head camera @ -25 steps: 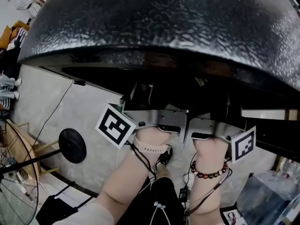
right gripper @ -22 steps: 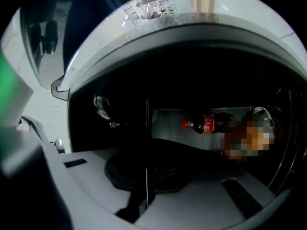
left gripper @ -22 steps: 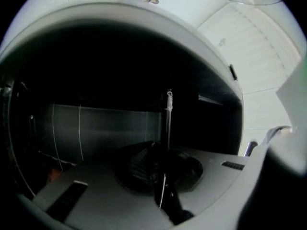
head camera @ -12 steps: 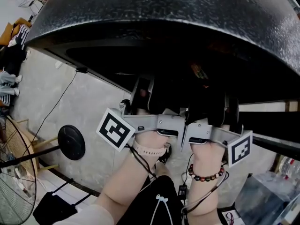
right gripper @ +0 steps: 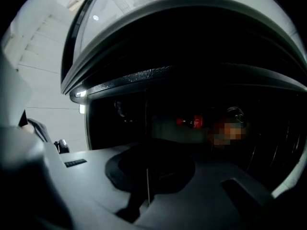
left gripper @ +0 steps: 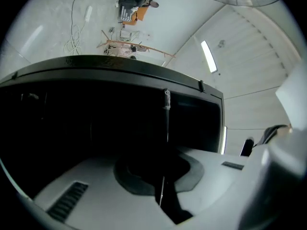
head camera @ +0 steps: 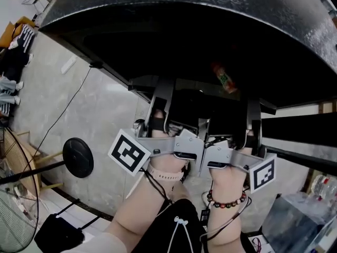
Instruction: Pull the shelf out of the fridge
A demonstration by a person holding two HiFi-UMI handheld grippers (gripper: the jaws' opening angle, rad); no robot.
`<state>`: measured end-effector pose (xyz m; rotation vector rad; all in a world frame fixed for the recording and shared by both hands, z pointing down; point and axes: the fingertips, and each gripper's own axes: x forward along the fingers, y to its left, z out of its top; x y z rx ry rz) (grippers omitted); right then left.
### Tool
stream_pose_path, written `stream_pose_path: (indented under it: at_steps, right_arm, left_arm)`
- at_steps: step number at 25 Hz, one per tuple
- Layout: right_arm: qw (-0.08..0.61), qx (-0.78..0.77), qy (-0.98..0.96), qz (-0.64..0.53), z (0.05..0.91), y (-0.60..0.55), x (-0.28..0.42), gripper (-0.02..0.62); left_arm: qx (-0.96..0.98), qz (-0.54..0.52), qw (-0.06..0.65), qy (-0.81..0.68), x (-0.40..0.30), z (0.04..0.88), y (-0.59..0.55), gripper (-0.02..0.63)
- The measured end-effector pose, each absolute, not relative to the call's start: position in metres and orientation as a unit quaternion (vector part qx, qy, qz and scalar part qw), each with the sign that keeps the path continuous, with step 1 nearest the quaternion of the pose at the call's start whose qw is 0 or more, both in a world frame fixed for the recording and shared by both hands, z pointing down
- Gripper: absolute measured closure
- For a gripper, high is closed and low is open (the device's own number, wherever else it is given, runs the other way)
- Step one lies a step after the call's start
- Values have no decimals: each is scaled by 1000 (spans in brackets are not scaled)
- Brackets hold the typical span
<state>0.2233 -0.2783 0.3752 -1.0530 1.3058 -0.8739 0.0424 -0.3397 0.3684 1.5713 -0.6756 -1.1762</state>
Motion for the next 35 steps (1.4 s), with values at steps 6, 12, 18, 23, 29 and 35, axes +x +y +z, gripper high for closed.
stream_pose_path:
  at_steps: [6,12,18,23,29,35]
  right_arm:
    - [589,-454,554,-375,377,-279,226,566]
    - [585,-460,547,-383,388,-276,228,568]
    - [582,-464,544,-387,406,-270,230,568]
    - [581,-469,543,-385,404,-248,225,568]
    - [585,-474,540,-377,392,-203,206,568]
    - [584,-477,540,-373,391,-179,200,568]
  left_arm:
    - [655,-487,506,-280,44,369,-340,583]
    - [658,-481,505,-283,46,376,-338,583]
    - [653,-476,514,-287,50,396,-334,583]
    - [658,-469,518,-281,45,393,-316,583]
    - [657,-472,520,-275,27,383,-272,583]
    - [658,-474,520,-270,21,383,-249,583]
